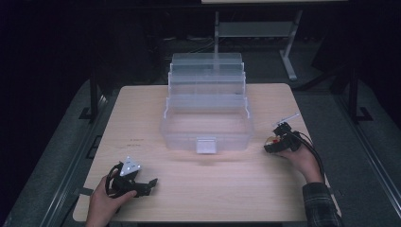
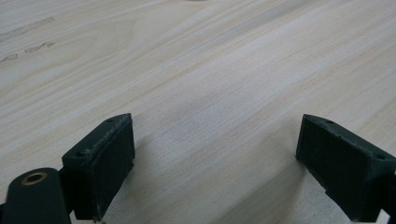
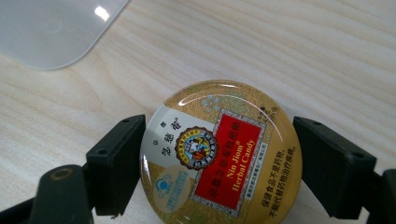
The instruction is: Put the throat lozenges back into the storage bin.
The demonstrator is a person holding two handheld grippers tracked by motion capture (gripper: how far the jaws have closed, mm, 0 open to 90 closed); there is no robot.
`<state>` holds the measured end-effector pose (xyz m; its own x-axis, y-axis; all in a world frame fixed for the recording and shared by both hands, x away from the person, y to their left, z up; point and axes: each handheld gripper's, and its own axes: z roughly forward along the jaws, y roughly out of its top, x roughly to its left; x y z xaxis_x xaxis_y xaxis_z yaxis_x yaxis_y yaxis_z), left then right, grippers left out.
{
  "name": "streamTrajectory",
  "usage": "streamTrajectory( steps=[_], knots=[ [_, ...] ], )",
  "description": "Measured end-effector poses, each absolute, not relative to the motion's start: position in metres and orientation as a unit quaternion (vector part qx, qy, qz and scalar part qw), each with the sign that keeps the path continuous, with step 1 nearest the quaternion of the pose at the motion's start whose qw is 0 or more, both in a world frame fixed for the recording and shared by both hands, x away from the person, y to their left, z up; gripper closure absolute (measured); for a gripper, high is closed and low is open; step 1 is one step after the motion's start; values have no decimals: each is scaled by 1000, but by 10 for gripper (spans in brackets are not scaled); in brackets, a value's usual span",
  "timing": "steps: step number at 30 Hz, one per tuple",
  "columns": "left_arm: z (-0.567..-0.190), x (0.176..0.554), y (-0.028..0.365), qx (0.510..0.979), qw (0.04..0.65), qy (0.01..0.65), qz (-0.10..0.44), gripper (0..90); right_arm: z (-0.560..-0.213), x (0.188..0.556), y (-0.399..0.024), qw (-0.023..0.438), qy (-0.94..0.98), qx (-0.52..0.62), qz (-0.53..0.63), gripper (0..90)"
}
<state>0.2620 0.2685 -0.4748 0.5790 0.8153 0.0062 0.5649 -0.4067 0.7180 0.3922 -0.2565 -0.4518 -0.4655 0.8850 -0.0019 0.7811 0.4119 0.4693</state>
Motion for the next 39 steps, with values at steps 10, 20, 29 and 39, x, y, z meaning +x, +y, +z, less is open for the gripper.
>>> streamTrajectory(
  steps=[10,20,29,39],
  knots=[
    [-475,262,269,819,345,421,181,107,-447,390,-258,126,830,502,209,197],
    [-475,262,268,819,345,421,181,107,-438,386,-259,128,828,501,218,197],
    [-475,262,269,819,345,421,181,107,-435,383,-260,128,827,499,225,197],
    [-475,262,269,819,345,421,182,107,-424,379,-261,134,829,493,229,197]
  ],
)
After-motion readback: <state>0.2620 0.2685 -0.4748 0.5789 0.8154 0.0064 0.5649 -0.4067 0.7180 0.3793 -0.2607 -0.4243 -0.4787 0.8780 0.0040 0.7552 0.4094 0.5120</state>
